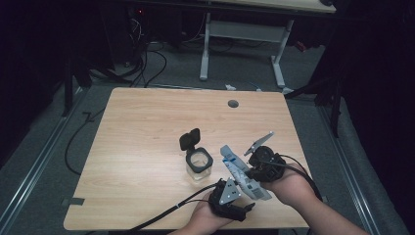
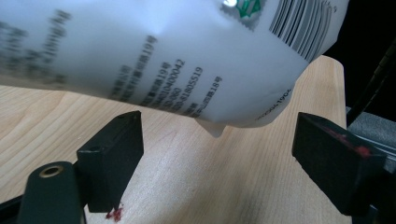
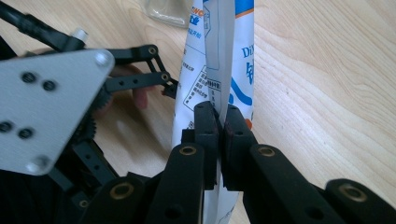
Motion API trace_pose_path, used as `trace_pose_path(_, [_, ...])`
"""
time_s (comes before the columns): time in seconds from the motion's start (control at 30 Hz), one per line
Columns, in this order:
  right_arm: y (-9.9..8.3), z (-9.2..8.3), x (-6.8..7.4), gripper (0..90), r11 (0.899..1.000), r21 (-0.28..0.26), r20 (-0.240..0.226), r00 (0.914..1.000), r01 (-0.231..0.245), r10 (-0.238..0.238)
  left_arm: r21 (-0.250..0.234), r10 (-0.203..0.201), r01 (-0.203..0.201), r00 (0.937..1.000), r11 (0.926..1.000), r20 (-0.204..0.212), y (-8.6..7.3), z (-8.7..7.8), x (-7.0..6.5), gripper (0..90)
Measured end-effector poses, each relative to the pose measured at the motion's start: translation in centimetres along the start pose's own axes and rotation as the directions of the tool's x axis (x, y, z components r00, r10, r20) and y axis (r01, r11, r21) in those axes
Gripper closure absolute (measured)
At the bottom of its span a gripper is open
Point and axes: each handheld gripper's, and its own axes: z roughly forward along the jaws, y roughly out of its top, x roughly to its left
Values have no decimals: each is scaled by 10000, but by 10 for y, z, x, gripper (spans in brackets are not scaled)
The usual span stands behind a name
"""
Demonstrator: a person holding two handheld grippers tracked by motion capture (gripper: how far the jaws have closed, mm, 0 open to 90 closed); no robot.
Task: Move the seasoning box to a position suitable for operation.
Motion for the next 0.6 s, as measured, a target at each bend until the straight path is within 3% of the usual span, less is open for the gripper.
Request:
trace_pose_path(0.1, [2, -2, 2, 872, 10000, 0, 26, 10000, 25, -25, 195, 233, -234, 9997, 9995, 46, 2, 1, -1, 181])
trace_pose_path(0.23, [4, -3, 5, 872, 9999, -38, -30, 9999, 119, -119, 196, -34, 32, 9999, 9998, 104, 1, 3, 0, 199])
trace_pose_path(0.6, [14, -1, 13, 872, 9994, -220, -269, 9993, 253, -259, -83, 30, -30, 10000, 10000, 42, -1, -1, 5, 301])
